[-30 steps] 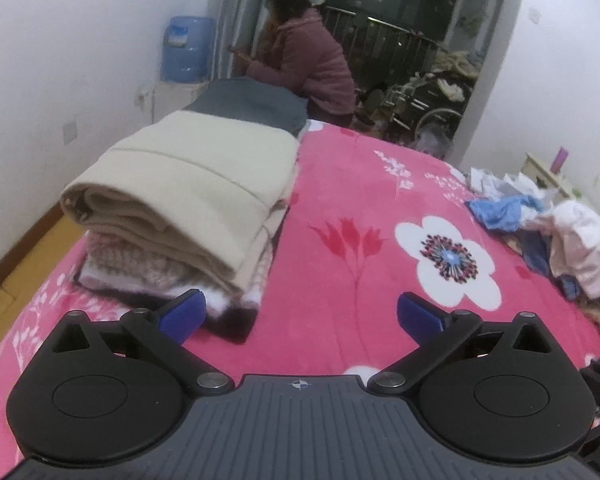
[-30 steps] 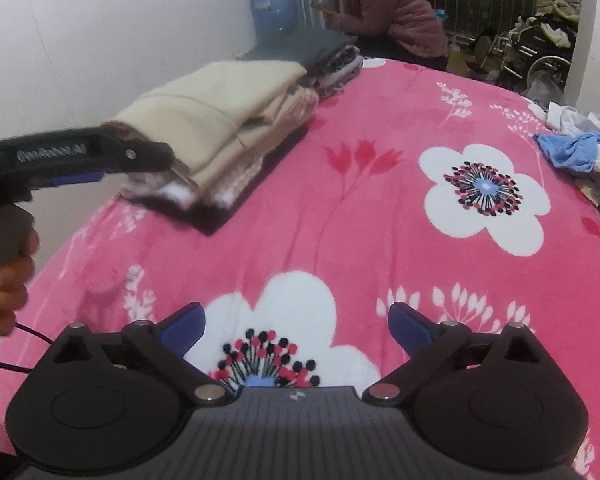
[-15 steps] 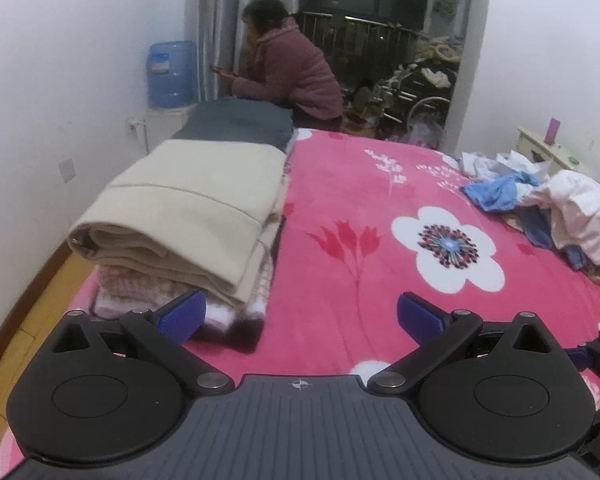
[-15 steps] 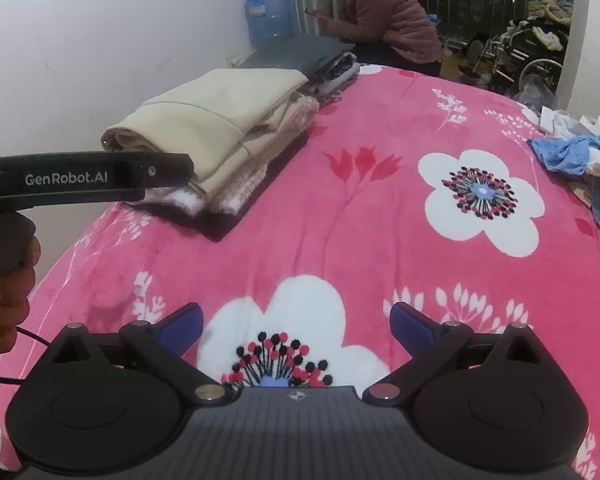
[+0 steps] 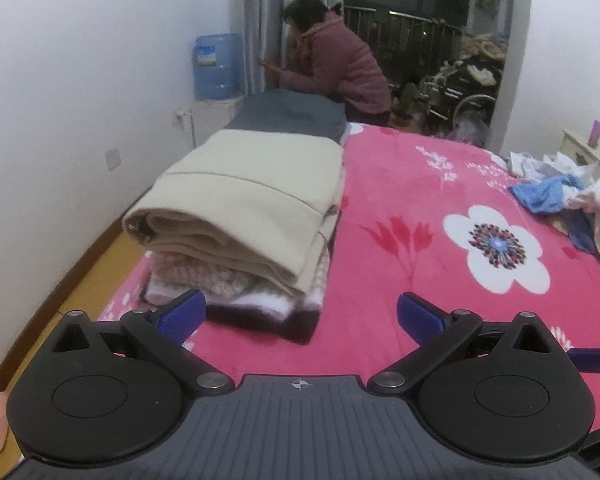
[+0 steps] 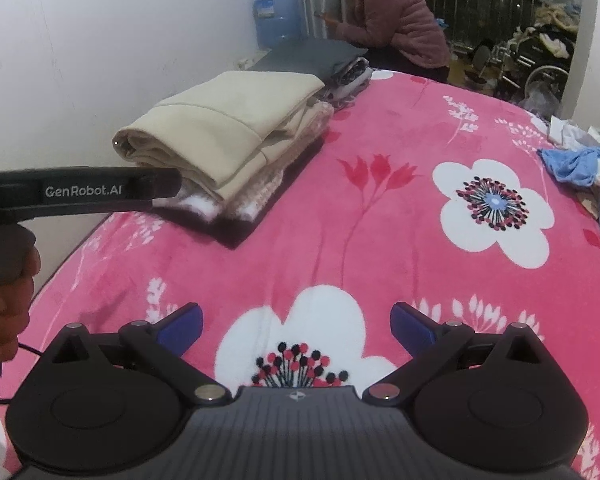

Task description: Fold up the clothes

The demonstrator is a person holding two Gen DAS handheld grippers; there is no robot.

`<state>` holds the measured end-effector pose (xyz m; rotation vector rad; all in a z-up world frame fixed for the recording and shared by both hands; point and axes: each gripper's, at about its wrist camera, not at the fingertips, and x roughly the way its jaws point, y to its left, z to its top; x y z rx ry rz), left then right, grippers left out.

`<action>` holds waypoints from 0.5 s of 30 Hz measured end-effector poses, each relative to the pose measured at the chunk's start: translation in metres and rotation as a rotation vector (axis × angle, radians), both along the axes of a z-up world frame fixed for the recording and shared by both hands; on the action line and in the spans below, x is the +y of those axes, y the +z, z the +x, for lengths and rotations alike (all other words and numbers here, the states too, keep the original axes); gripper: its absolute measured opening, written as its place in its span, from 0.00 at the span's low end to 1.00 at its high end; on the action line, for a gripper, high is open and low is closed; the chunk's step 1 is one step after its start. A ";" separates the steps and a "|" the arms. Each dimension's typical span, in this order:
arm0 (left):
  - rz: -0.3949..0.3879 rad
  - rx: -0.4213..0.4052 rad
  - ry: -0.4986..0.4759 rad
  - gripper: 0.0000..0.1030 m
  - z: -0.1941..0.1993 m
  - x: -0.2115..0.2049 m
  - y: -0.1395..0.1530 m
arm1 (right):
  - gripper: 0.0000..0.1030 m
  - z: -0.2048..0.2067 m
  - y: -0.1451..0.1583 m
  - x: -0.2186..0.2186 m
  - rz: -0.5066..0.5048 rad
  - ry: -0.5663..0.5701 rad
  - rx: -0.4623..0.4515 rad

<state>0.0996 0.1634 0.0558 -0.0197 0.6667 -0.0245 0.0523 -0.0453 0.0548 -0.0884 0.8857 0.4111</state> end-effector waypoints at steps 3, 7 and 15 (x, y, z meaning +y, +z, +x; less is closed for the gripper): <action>0.004 -0.005 -0.006 1.00 -0.002 0.002 0.001 | 0.99 0.000 0.001 0.003 -0.010 -0.009 -0.002; -0.001 -0.005 -0.017 1.00 -0.003 0.003 0.003 | 0.99 0.000 0.002 0.007 -0.026 -0.011 -0.016; 0.022 0.021 -0.004 1.00 -0.001 0.004 0.002 | 0.99 0.003 0.004 0.014 -0.043 -0.014 -0.031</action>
